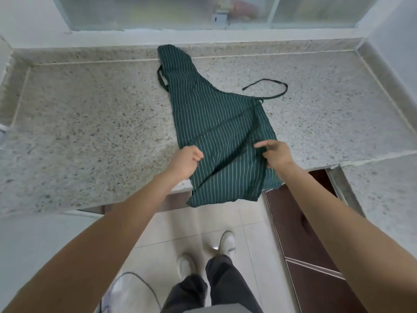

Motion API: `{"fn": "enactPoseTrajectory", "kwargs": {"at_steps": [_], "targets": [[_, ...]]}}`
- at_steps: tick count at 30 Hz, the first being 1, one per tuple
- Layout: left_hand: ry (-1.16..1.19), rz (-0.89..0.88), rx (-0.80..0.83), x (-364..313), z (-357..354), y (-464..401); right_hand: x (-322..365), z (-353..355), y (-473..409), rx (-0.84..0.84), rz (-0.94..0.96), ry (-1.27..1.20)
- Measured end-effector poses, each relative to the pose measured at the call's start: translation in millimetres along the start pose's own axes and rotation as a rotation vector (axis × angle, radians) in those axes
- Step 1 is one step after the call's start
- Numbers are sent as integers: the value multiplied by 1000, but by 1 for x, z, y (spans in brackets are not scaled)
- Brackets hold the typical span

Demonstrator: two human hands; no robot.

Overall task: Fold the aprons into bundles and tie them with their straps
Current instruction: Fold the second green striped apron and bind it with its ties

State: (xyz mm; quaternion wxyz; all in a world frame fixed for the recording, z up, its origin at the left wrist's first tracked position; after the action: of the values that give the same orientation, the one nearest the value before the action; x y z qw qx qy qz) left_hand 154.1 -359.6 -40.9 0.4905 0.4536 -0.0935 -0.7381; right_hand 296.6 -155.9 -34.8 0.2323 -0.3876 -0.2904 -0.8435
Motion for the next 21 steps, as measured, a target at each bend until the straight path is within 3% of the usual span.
{"fn": "enactPoseTrajectory", "kwargs": {"at_steps": [4, 6, 9, 17, 21], "targets": [[-272, -35, 59, 26, -20, 4, -34, 4, 12, -130, -79, 17], [-450, -112, 72, 26, -27, 4, -47, -1, 16, -37, -61, 11], [-671, -84, 8, 27, -33, -2, -56, -5, 25, 55, -59, -29], [-804, 98, -118, 8, -42, -11, -76, 45, 26, -151, -177, 202], [-822, 166, -131, 3, -50, -12, -76, 44, 18, -109, -126, 236]]}}
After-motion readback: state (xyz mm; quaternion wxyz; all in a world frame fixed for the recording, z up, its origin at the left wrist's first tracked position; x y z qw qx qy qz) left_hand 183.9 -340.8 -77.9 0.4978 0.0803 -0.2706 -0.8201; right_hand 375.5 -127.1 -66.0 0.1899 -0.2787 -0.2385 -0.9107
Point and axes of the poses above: each hand's wrist, its own y-axis away from the middle knuckle, its own z-axis out of the back of the hand, x = y × z, the point moved 4 cm from there along -y, towards the middle knuckle, and after that the axes turned 13 degrees about z, right-handed, at the moved point
